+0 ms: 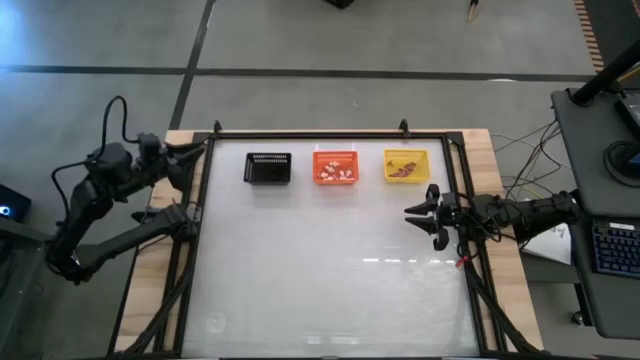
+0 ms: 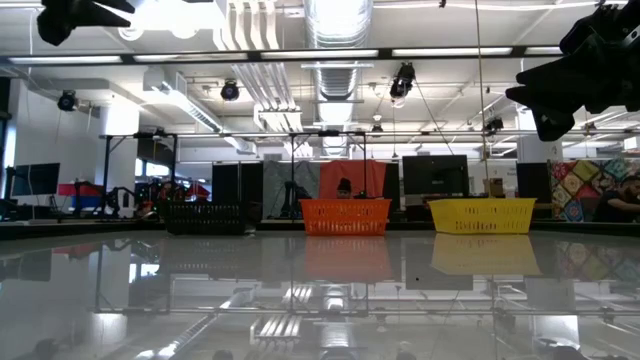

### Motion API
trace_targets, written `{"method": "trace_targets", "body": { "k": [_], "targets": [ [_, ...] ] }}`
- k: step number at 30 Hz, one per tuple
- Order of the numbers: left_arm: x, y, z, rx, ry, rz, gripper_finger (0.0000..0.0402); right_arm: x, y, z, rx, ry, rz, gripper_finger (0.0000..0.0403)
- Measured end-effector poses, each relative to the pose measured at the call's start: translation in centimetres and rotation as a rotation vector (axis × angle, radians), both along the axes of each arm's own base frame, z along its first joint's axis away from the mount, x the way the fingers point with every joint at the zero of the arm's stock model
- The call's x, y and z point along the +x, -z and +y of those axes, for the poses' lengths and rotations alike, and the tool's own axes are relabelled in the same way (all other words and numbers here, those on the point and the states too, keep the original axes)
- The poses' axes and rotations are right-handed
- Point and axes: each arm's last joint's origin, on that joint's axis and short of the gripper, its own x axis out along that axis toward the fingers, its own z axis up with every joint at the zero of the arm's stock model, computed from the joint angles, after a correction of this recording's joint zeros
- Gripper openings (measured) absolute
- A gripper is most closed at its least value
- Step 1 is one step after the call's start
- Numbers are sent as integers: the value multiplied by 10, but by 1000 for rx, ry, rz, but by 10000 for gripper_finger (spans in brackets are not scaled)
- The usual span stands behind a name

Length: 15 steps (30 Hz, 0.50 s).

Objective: Sort Halloween decoration
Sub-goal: Return to home position

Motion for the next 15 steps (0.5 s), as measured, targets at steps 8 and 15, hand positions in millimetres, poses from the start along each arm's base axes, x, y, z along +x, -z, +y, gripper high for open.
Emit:
{"method": "trace_targets", "body": {
  "k": [8,15],
  "targets": [
    [4,2,3,-27,-6,-18,115,0,0,0,0,0,0,118],
    [30,31,23,65,3,-38,115,0,0,0,0,0,1,118]
  ]
}}
